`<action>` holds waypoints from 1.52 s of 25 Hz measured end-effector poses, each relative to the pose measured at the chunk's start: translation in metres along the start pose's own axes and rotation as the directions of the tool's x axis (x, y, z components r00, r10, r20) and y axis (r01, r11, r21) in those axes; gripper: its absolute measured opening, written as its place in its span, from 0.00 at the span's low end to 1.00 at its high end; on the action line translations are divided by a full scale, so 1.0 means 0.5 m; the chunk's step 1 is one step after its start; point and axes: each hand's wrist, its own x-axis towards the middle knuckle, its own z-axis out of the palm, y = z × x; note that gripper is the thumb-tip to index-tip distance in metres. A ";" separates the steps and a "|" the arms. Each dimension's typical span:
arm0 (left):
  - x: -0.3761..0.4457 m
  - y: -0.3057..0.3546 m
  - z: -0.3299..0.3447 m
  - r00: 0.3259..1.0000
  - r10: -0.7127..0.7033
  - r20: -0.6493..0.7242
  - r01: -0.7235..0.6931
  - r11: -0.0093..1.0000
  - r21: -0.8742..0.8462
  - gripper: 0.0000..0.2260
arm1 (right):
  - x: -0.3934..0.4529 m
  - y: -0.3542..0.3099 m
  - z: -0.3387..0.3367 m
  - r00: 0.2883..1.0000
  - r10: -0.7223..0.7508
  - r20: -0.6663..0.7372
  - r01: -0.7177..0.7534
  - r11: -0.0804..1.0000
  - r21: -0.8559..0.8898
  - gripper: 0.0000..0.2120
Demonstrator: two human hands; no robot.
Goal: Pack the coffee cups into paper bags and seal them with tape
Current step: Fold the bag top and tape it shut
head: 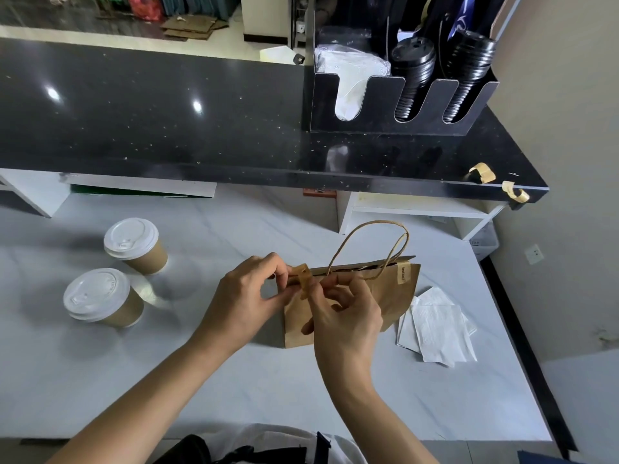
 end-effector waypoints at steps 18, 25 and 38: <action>0.009 -0.017 0.002 0.980 0.125 0.158 -0.150 0.976 0.158 0.17 | 0.011 0.019 0.010 0.996 -0.078 0.033 0.080 0.993 -0.081 0.09; 0.005 -0.026 0.007 0.978 0.073 0.196 -0.107 0.980 0.166 0.14 | 0.007 0.026 0.001 0.987 -0.128 0.092 0.143 0.973 -0.179 0.09; 0.007 -0.018 0.008 0.971 -0.008 0.239 -0.042 0.978 0.206 0.19 | 0.012 0.067 -0.012 0.871 -0.440 0.218 0.480 0.666 -0.571 0.09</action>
